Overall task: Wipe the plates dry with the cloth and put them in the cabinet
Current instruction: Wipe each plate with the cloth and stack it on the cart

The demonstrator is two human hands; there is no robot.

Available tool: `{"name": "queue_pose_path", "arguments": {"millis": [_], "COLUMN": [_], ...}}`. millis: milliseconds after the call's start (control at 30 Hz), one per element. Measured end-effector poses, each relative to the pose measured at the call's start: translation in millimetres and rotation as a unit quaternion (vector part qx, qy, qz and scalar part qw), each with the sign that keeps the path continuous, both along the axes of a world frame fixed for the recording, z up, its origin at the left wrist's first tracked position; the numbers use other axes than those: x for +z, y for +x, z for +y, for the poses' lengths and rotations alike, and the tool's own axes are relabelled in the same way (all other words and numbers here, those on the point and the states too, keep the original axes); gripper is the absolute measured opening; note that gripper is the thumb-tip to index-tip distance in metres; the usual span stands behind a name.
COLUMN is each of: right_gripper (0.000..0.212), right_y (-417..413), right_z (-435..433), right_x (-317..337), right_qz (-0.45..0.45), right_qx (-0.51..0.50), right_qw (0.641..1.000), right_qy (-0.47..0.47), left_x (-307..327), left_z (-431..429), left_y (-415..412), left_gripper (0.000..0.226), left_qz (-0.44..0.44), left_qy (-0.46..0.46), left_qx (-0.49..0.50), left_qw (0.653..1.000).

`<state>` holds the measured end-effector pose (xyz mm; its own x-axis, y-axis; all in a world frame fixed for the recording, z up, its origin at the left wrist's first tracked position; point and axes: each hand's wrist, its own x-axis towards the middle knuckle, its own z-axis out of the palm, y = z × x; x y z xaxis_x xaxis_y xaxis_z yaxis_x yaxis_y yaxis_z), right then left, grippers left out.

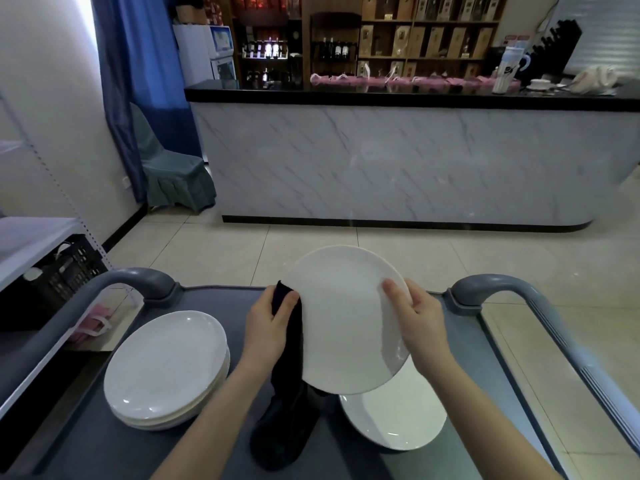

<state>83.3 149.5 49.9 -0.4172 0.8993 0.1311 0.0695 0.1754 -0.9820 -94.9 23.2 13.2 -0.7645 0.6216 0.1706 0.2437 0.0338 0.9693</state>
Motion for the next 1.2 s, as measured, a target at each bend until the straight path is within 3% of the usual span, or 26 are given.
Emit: {"name": "queue_pose_path", "arguments": {"millis": [167, 267, 367, 500, 567, 667, 767, 833, 933, 1000, 1100, 1200], "right_gripper": [0.037, 0.037, 0.039, 0.038, 0.034, 0.022, 0.002, 0.002, 0.028, 0.037, 0.036, 0.039], "right_y": [-0.4, -5.9, -3.5, -12.2, -12.7, -0.3, 7.6, 2.4, -7.9, -8.8, -6.4, -8.8], "right_z": [15.5, 10.1, 6.0, -11.2, -13.5, 0.6, 20.1, 22.2, 14.0, 10.2, 8.4, -3.3], "right_x": [22.9, 23.4, 15.7, -6.2, -14.0, -10.5, 4.4, 12.1, 11.1, 8.2, 3.1, -5.8], "right_qz": [-0.148, -0.168, -0.093, 0.069, 0.06, -0.027, -0.093, -0.161, -0.212, -0.183, -0.106, 0.021], "right_qx": [0.154, 0.198, 0.104, -0.086, -0.091, -0.001, 0.121, 0.196, 0.232, 0.207, 0.108, -0.027], "right_qw": [0.971, 0.959, 0.986, 0.993, 0.992, 1.0, 0.986, 0.961, 0.935, 0.947, 0.981, 0.999], "right_qy": [0.107, 0.116, 0.092, -0.053, -0.067, 0.014, 0.068, 0.106, 0.167, 0.162, 0.12, 0.017], "left_x": [29.2, 34.7, 25.8, 3.6, -7.7, -9.6, 3.4, 15.2, 22.0, 19.6, 8.8, -5.2], "left_z": [9.3, 14.4, 12.4, 8.6, 5.8, 0.1, -2.6, 0.2, 5.4, 5.1, 2.0, -0.5], "left_y": [-8.3, -5.2, -10.1, -2.2, 4.6, 2.0, -9.2, -9.4, -4.1, -2.5, -1.9, 9.0], "left_gripper": [0.022, 0.03, 0.03, 0.013, 0.012, 0.011, 0.017, 0.021, 0.027, 0.029, 0.023, 0.02], "left_qz": [0.108, 0.14, 0.086, -0.081, -0.113, -0.092, 0.009, 0.076, 0.122, 0.109, 0.074, 0.009], "left_qy": [-0.03, -0.066, -0.039, 0.018, 0.013, 0.02, 0.004, -0.041, -0.081, -0.076, -0.054, -0.025], "left_qx": [-0.121, -0.173, -0.088, 0.002, 0.032, 0.029, -0.019, -0.091, -0.159, -0.144, -0.038, 0.071], "left_qw": [0.986, 0.973, 0.992, 0.997, 0.993, 0.995, 1.0, 0.992, 0.976, 0.981, 0.995, 0.997]}}
